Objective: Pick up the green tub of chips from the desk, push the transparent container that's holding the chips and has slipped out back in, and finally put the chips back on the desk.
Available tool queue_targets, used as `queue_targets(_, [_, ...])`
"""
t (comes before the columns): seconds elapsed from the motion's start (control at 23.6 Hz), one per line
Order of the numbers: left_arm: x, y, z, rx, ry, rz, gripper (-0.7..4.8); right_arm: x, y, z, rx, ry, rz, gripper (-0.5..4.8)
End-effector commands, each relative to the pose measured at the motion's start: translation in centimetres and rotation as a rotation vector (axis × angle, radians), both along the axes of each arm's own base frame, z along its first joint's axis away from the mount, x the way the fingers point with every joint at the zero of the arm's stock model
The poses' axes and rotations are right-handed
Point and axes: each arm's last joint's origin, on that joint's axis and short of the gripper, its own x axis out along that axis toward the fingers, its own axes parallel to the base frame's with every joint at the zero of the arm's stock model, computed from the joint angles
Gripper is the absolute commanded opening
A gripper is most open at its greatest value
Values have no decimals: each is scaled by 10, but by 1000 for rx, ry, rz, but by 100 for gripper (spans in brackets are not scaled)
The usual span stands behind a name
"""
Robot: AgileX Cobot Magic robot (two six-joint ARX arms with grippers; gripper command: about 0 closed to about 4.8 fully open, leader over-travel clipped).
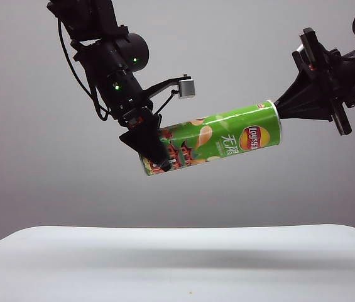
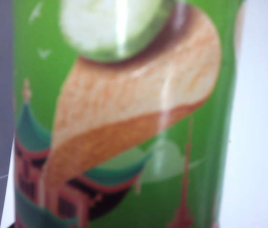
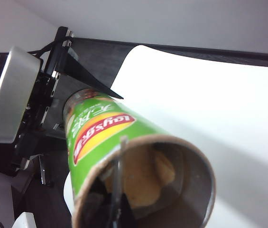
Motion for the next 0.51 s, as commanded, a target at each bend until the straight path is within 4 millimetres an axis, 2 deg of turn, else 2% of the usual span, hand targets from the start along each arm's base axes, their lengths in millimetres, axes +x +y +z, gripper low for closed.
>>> queue_targets(0.04, [-3,-5,7,0,-26,-4,224,1,-8,1,1,-13,-14,141])
queue_targets(0.13, [-1,2,6,49,-32,31,224,1,-15,1,2,-10,-34,165])
queue_targets(0.21, [-1,4,2,92,-34,52,224,0,-23,2,2,-3,-59,167])
queue_targets(0.38, [7,21,-5,126,0,102,224,-6,-47,9,9,0,-118,168])
queue_targets(0.51, [12,26,-13,143,19,117,224,-14,-49,13,-21,-21,-99,168])
